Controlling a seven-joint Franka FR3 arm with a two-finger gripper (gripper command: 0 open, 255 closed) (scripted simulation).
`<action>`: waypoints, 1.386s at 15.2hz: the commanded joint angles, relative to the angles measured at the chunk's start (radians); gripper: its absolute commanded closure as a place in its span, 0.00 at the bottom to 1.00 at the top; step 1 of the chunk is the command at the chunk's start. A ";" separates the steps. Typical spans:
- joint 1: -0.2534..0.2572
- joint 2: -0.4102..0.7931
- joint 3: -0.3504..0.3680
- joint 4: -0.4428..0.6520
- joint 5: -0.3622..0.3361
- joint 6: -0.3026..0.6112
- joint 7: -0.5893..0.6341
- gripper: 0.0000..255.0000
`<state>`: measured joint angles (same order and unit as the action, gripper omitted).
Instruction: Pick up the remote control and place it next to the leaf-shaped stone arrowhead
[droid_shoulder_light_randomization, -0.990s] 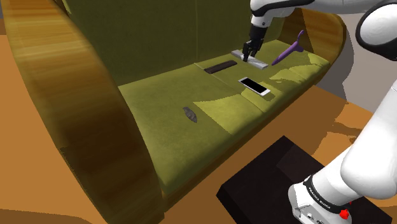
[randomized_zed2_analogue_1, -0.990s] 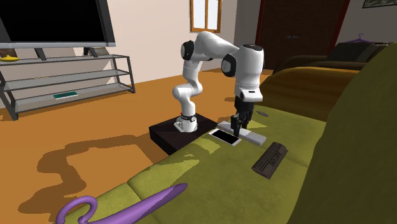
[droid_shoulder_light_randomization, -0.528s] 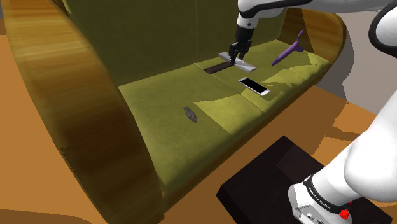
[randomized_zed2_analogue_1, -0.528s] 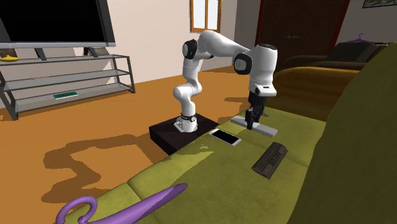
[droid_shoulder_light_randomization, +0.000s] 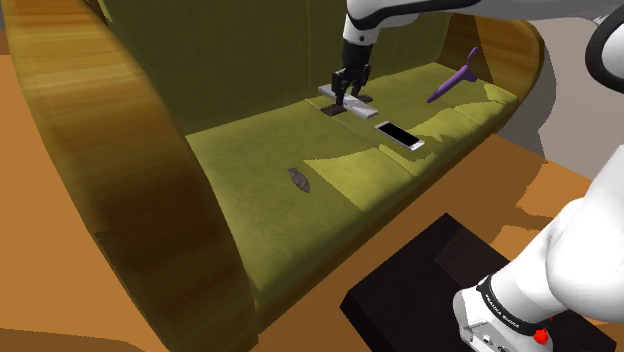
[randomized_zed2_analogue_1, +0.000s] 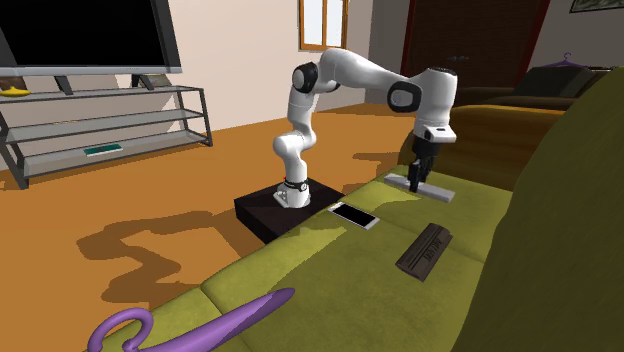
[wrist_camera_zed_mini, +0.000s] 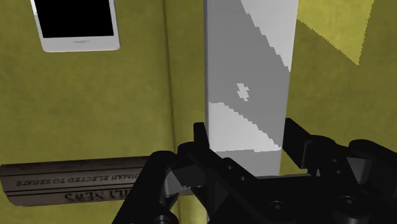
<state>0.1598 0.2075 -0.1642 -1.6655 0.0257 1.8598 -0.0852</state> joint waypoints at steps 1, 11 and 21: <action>0.025 0.012 0.017 0.014 -0.001 -0.002 0.045 1.00; 0.152 0.120 0.093 0.172 -0.009 -0.051 0.250 1.00; 0.278 0.345 0.148 0.519 -0.021 -0.174 0.434 1.00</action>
<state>0.4249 0.5301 -0.0206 -1.1820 0.0063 1.6990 0.3302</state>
